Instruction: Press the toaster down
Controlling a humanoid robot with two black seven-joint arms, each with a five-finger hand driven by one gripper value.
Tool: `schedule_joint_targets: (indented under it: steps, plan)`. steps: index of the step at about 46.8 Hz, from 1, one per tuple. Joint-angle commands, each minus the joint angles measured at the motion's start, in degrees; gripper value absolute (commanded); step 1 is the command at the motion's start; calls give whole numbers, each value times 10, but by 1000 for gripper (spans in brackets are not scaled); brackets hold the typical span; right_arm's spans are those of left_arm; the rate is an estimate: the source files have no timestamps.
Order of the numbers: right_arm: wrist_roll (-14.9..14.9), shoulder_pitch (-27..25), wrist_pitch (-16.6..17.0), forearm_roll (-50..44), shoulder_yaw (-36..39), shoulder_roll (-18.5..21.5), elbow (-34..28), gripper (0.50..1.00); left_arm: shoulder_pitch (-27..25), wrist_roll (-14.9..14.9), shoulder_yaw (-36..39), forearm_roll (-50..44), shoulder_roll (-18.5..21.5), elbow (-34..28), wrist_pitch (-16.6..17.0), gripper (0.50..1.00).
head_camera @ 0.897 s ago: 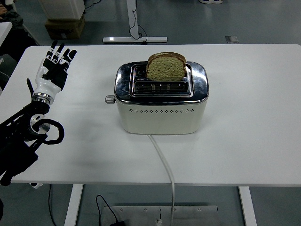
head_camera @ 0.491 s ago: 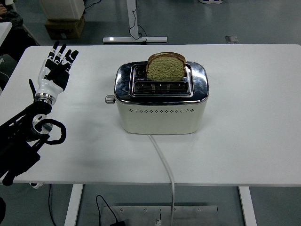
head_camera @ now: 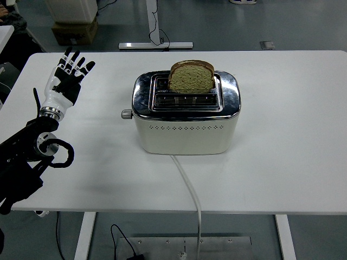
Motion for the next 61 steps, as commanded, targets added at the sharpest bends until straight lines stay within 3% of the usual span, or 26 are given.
schedule_joint_targets:
  steps: [1, 12, 18, 31, 40, 61]
  plan:
    - [0, 0, 0, 0, 0, 0, 0, 998, 0, 0, 0, 15, 3, -1, 0, 1000]
    - [0, 0, 0, 0, 0, 0, 0, 998, 0, 25, 4, 94, 24, -14, -5, 1000]
    - [0, 0, 0, 0, 0, 0, -1, 998, 2, 28, 4, 152, 56, -37, -5, 1000]
    - [0, 0, 0, 0, 0, 0, -1, 998, 16, 26, 7, 221, 114, -82, -10, 1000]
    - [0, 0, 0, 0, 0, 0, 0, 998, 34, 25, 7, 252, 158, -119, -54, 1000]
    - [0, 0, 0, 0, 0, 0, 0, 998, 82, 11, 7, 374, 258, -245, -56, 1000]
